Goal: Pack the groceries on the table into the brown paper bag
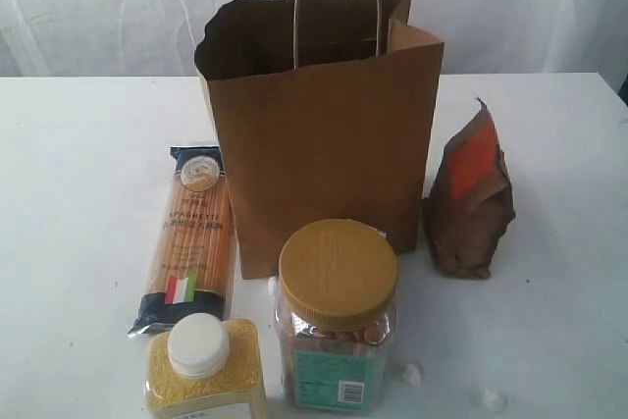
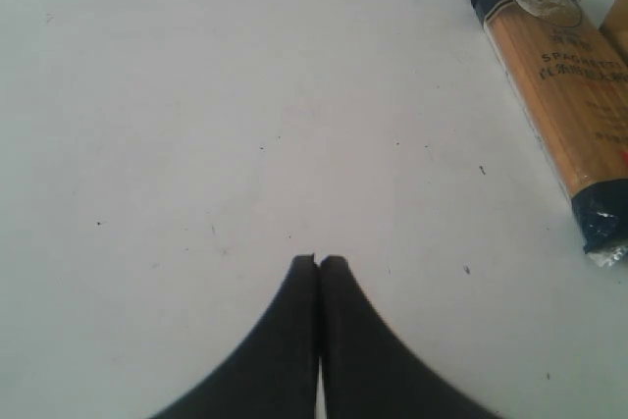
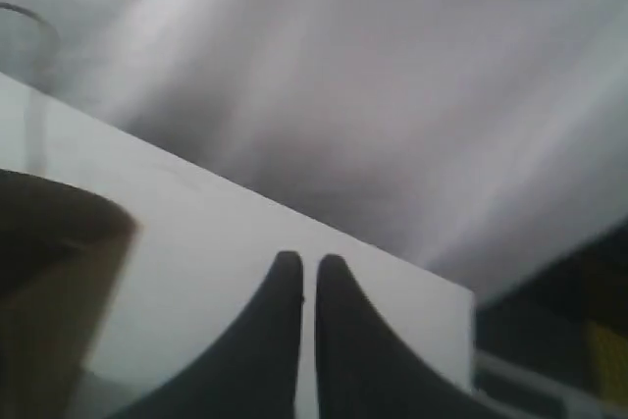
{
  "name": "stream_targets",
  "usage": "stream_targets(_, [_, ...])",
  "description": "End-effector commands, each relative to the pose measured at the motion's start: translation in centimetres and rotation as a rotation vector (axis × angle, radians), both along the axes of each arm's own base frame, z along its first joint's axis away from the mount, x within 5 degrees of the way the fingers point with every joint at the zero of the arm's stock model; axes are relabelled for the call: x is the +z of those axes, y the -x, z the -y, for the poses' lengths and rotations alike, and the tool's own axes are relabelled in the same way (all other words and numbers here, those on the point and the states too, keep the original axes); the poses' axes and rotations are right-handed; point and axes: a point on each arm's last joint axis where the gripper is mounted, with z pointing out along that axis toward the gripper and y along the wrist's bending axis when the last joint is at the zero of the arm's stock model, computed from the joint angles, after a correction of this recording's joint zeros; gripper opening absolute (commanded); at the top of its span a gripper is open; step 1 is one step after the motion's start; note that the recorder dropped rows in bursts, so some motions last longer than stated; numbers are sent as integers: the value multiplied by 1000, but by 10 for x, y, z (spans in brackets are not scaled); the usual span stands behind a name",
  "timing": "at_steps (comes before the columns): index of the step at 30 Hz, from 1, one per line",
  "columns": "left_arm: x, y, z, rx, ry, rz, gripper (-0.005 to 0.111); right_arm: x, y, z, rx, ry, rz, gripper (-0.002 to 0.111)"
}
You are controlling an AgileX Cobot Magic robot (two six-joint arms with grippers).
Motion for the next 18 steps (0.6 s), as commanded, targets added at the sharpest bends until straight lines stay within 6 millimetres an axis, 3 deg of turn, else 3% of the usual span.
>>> stream_targets(1, [-2, 0, 0, -4, 0, -1, 0, -3, -7, 56, -340, -50, -4, 0])
stream_targets(4, [-2, 0, 0, -4, 0, -1, 0, -25, -12, 90, -496, -138, -76, 0])
stream_targets(5, [-2, 0, 0, -4, 0, -1, 0, -49, -12, 109, -578, -172, -151, 0])
stream_targets(8, [-2, 0, 0, -4, 0, -1, 0, -95, -8, 129, -712, -242, -272, 0])
stream_targets(9, [-2, 0, 0, -4, 0, -1, 0, -124, 1, 136, -811, -313, -330, 0])
stream_targets(10, [-2, 0, 0, -4, 0, -1, 0, -140, 7, 138, -855, -348, -356, 0])
stream_targets(11, [-2, 0, 0, -4, 0, -1, 0, -169, 20, 137, -898, -393, -385, 0])
stream_targets(12, [-2, 0, 0, -4, 0, -1, 0, -184, 28, 135, -895, -414, -396, 0])
stream_targets(13, [-2, 0, 0, -4, 0, -1, 0, -214, 45, 130, -842, -431, -422, 0])
stream_targets(15, [-2, 0, 0, -4, 0, -1, 0, -243, 70, 118, -760, -539, -414, 0])
stream_targets(18, [-2, 0, 0, -4, 0, -1, 0, -263, 101, 104, -602, -628, -342, 0])
